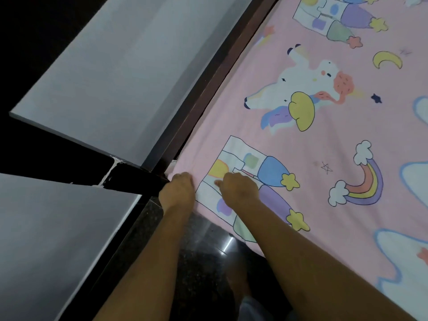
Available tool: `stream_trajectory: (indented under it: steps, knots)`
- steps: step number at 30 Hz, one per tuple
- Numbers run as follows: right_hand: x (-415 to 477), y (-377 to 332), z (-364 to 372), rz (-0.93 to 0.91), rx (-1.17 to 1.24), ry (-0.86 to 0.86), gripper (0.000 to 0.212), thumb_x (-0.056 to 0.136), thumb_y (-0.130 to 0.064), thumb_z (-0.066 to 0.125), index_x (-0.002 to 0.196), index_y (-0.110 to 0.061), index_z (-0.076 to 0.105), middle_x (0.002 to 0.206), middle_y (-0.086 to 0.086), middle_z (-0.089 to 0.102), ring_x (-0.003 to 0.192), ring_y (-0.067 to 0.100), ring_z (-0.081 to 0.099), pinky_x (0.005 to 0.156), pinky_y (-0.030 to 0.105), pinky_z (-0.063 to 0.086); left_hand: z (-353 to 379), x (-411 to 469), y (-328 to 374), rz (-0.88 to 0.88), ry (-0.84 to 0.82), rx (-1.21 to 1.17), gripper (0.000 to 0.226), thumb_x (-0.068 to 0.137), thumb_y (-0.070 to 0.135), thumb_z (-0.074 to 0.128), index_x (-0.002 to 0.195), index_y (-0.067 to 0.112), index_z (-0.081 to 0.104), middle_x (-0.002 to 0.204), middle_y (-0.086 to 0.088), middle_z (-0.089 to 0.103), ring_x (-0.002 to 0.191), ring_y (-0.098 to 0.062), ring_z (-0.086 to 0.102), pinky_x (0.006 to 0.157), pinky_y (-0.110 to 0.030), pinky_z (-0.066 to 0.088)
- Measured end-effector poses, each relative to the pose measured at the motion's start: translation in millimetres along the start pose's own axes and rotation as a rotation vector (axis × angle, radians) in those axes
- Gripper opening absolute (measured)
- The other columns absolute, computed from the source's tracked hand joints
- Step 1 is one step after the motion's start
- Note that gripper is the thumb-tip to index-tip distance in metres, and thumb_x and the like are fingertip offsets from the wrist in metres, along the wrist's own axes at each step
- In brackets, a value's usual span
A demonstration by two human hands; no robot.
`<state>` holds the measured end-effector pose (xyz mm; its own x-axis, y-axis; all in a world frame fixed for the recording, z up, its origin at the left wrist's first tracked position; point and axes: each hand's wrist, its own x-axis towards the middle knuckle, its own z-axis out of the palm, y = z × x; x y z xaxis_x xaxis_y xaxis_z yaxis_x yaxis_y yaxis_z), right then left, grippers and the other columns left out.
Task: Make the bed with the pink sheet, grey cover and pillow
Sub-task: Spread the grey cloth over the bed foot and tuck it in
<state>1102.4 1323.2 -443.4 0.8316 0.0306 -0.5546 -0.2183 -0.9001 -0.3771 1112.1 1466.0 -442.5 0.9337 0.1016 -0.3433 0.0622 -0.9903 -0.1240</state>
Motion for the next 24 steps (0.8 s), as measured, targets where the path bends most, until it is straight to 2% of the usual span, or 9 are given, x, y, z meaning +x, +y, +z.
stream_trajectory:
  steps: [3, 6, 9, 13, 17, 20, 21, 22, 24]
  knots:
    - [6.3, -5.9, -0.7, -0.053, -0.075, -0.01, 0.029, 0.102, -0.023, 0.037, 0.119, -0.01, 0.056, 0.121, 0.011, 0.06, 0.112, 0.031, 0.057, 0.083, 0.032, 0.044, -4.1, -3.6, -4.6, 0.053, 0.037, 0.073, 0.022, 0.096, 0.013, 0.038, 0.095, 0.009, 0.059, 0.094, -0.007, 0.067, 0.08, -0.028, 0.068, 0.056, -0.031, 0.045]
    - [7.1, -18.3, 4.1, -0.148, -0.09, -0.004, 0.03, 0.102, -0.026, 0.037, 0.121, -0.011, 0.054, 0.122, 0.011, 0.059, 0.114, 0.032, 0.055, 0.087, 0.034, 0.042, -4.1, -8.2, -15.1, 0.049, 0.066, 0.049, 0.02, 0.093, 0.008, 0.041, 0.085, 0.003, 0.059, 0.083, -0.014, 0.067, 0.069, -0.033, 0.067, 0.054, -0.033, 0.049]
    - [5.0, -32.0, 13.1, -0.248, -0.032, 0.029, 0.03, 0.1, -0.033, 0.041, 0.12, -0.012, 0.048, 0.121, 0.012, 0.058, 0.111, 0.034, 0.054, 0.081, 0.036, 0.042, -3.1, -7.6, -14.6, 0.012, 0.044, 0.065, 0.021, 0.094, 0.007, 0.04, 0.09, 0.003, 0.06, 0.09, -0.014, 0.067, 0.077, -0.033, 0.068, 0.059, -0.034, 0.05]
    - [6.7, -35.0, 24.2, -0.354, -0.046, 0.113, 0.037, 0.094, -0.027, 0.055, 0.125, -0.013, 0.041, 0.125, 0.01, 0.051, 0.112, 0.032, 0.051, 0.076, 0.037, 0.041, -3.5, 1.1, -5.0, -0.044, 0.032, 0.03, 0.023, 0.095, 0.012, 0.042, 0.099, 0.005, 0.064, 0.097, -0.012, 0.067, 0.087, -0.031, 0.068, 0.067, -0.034, 0.052]
    - [9.8, -32.8, 31.8, -0.518, -0.08, 0.19, 0.059, 0.084, -0.046, 0.062, 0.133, -0.015, 0.046, 0.124, 0.011, 0.051, 0.111, 0.032, 0.049, 0.083, 0.041, 0.043, -3.7, 3.5, -11.4, -0.074, 0.104, -0.098, 0.031, 0.098, 0.027, 0.039, 0.104, 0.01, 0.063, 0.098, -0.013, 0.066, 0.088, -0.034, 0.065, 0.063, -0.034, 0.045]
    - [14.2, -33.9, 40.6, -0.515, -0.108, 0.252, 0.068, 0.073, -0.051, 0.07, 0.129, -0.015, 0.056, 0.116, 0.008, 0.058, 0.108, 0.031, 0.056, 0.087, 0.043, 0.044, -4.5, 6.8, -13.1, -0.063, 0.145, -0.143, 0.029, 0.099, 0.027, 0.036, 0.116, 0.01, 0.052, 0.104, -0.015, 0.064, 0.092, -0.037, 0.063, 0.062, -0.035, 0.04]
    - [15.1, -34.8, 42.5, -0.509, -0.109, 0.247, 0.069, 0.073, -0.049, 0.07, 0.131, -0.016, 0.055, 0.121, 0.007, 0.057, 0.114, 0.031, 0.053, 0.096, 0.047, 0.039, -4.6, 7.6, -11.8, -0.053, 0.135, -0.128, 0.028, 0.099, 0.025, 0.034, 0.12, 0.01, 0.047, 0.107, -0.015, 0.064, 0.094, -0.036, 0.064, 0.063, -0.035, 0.041]
    - [15.6, -36.0, 44.1, -0.508, -0.11, 0.22, 0.069, 0.077, -0.047, 0.067, 0.136, -0.017, 0.049, 0.131, 0.006, 0.052, 0.124, 0.029, 0.046, 0.106, 0.052, 0.028, -4.4, 8.0, -10.2, -0.047, 0.123, -0.102, 0.028, 0.1, 0.023, 0.033, 0.123, 0.009, 0.042, 0.109, -0.015, 0.064, 0.095, -0.035, 0.064, 0.064, -0.036, 0.044]
    - [16.7, -35.2, 46.2, -0.507, -0.116, 0.171, 0.067, 0.088, -0.046, 0.055, 0.147, -0.02, 0.033, 0.15, 0.0, 0.033, 0.141, 0.022, 0.024, 0.114, 0.055, 0.005, -4.9, 8.6, -6.7, -0.038, 0.091, -0.051, 0.029, 0.1, 0.02, 0.032, 0.126, 0.007, 0.033, 0.109, -0.015, 0.064, 0.095, -0.033, 0.066, 0.067, -0.037, 0.049]
